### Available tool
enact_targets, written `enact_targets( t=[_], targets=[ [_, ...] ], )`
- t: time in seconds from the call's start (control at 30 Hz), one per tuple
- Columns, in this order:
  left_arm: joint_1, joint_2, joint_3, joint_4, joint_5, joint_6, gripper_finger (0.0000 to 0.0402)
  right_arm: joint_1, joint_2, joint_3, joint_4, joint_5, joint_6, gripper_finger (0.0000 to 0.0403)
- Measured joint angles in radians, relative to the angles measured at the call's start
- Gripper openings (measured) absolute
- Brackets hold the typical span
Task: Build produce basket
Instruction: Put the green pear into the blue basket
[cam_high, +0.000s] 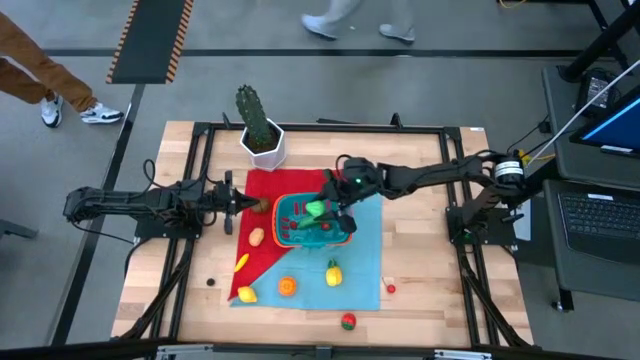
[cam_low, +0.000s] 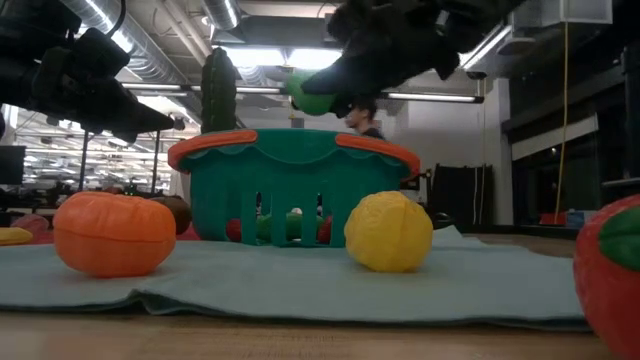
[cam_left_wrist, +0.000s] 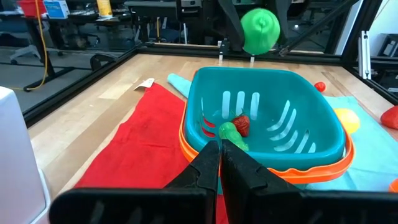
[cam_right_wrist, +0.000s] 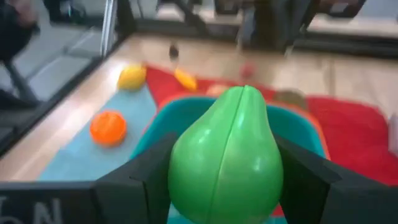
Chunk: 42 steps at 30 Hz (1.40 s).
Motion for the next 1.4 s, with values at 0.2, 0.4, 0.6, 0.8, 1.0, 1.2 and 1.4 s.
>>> enact_targets(
  t=[0.2,0.4,0.6,0.8,1.0,1.2,1.4],
  targets=[
    [0.000,0.000,0.000,-0.001,0.007,0.000,0.0008,0.000,0.046,0.172,-0.274,0.002,-0.085,0.0219],
    [0.000,0.001,0.000,-0.004,0.026,-0.001,0.0008,-0.003,0.068,0.226,-0.339,0.003,-0.114,0.0219],
    [0.000,0.002,0.000,-0.004,0.027,-0.001,0.0008,-0.003,0.086,0.228,-0.325,0.019,-0.121,0.0219],
    [0.000,0.005,0.000,-0.004,0.026,-0.001,0.0008,0.011,0.151,0.227,-0.295,0.021,-0.120,0.0219],
    [0.000,0.006,0.000,-0.004,0.026,-0.002,0.0008,0.021,0.208,0.226,-0.279,0.020,-0.120,0.0219],
    [0.000,0.006,0.000,-0.004,0.026,-0.003,0.0008,0.026,0.221,0.226,-0.294,0.003,-0.071,0.0219],
    [0.000,0.006,0.000,-0.004,0.026,-0.003,0.0008,0.026,0.221,0.226,-0.281,0.003,-0.034,0.0261]
  ],
)
